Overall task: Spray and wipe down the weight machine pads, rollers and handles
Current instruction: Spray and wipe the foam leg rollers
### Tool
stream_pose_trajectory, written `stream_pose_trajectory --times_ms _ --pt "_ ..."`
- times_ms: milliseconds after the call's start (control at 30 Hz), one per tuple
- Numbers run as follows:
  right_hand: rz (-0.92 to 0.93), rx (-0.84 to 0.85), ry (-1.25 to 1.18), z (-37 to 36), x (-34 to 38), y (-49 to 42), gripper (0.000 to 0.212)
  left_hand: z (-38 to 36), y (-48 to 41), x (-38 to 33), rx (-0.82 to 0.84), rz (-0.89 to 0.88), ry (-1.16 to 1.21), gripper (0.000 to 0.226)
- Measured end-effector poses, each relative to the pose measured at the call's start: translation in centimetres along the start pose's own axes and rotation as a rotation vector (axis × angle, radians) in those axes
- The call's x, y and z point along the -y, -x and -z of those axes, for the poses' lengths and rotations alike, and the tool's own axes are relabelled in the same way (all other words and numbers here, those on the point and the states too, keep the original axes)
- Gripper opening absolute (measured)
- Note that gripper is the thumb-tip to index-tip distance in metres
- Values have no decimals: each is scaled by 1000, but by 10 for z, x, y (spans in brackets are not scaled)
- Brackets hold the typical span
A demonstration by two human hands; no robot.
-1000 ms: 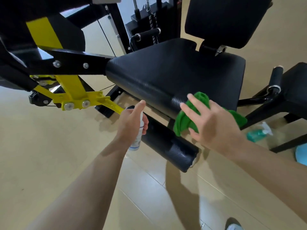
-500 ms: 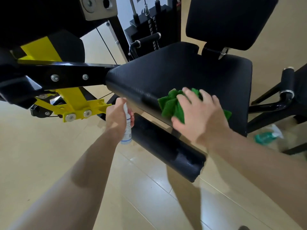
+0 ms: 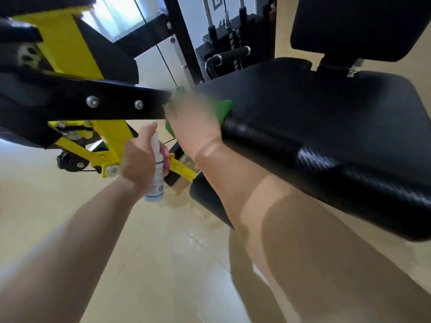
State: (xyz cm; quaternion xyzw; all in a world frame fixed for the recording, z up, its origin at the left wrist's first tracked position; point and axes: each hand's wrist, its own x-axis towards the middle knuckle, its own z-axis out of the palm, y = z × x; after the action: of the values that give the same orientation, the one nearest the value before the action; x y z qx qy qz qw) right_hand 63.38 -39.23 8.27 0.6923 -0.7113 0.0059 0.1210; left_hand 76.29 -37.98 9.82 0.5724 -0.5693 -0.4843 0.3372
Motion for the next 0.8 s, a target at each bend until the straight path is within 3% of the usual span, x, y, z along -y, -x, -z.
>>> stream_pose_trajectory --times_ms 133,300,533,600,800 --pt "-65 -58 -34 0 -7 29 57 -2 -17 13 -3 -52 18 66" --pt "9 -114 163 -11 -40 102 62 -11 -26 27 65 -112 11 64" --pt "-35 -46 -42 -1 5 -28 49 23 -34 55 41 -76 104 70" --pt "-13 -32 -6 -2 15 -37 51 34 -26 64 28 -96 159 71" --pt "-99 -151 154 -13 -27 70 74 12 -3 72 156 -92 135 69"
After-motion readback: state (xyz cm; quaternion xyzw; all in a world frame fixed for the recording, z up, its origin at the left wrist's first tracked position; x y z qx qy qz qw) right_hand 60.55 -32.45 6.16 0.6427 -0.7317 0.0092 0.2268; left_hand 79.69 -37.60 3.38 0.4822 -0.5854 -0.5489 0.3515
